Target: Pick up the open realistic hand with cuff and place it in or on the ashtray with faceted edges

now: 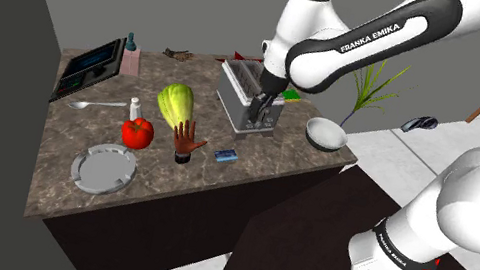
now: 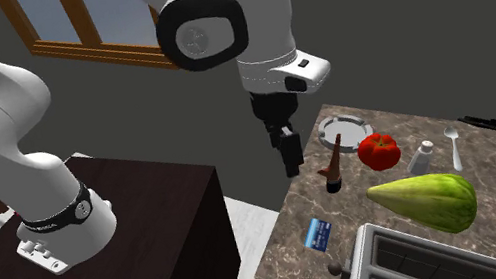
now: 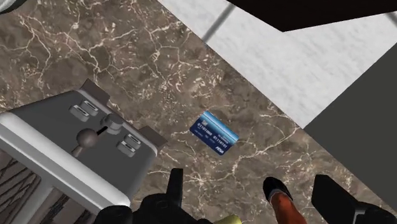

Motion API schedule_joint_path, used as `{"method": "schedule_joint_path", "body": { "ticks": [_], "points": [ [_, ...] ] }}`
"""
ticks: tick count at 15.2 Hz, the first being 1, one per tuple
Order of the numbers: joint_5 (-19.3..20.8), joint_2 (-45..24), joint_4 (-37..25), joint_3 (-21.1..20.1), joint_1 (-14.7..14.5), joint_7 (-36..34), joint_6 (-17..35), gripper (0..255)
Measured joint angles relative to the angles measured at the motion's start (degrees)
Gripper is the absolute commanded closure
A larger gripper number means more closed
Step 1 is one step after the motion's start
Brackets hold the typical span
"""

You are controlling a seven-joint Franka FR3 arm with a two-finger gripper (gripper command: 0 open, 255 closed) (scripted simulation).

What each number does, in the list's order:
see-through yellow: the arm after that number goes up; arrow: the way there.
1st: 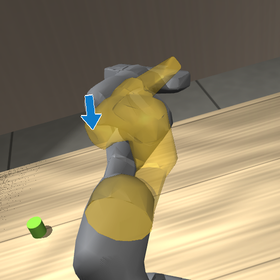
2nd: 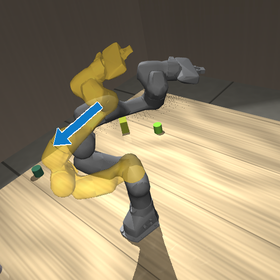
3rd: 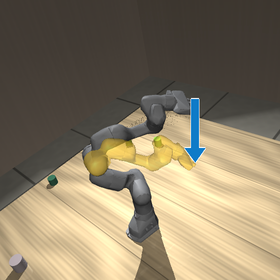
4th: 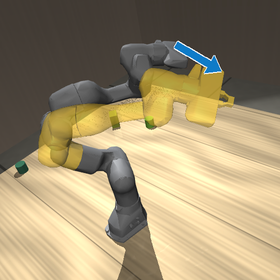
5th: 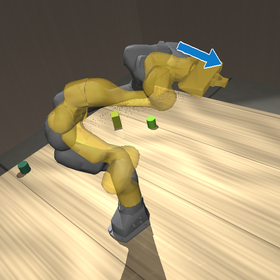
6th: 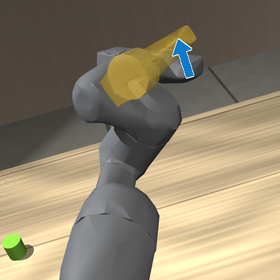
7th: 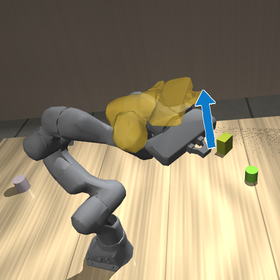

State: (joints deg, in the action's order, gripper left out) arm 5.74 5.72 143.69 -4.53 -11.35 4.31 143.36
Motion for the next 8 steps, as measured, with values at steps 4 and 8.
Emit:
{"method": "schedule_joint_path", "body": {
  "ticks": [4,8],
  "points": [
    [2.16,-8.13,-3.41,-1.17,-1.18,0.90,6.75,0],
    [5.87,-16.63,-7.51,-1.78,-2.79,0.53,13.02,0]
  ]
}}
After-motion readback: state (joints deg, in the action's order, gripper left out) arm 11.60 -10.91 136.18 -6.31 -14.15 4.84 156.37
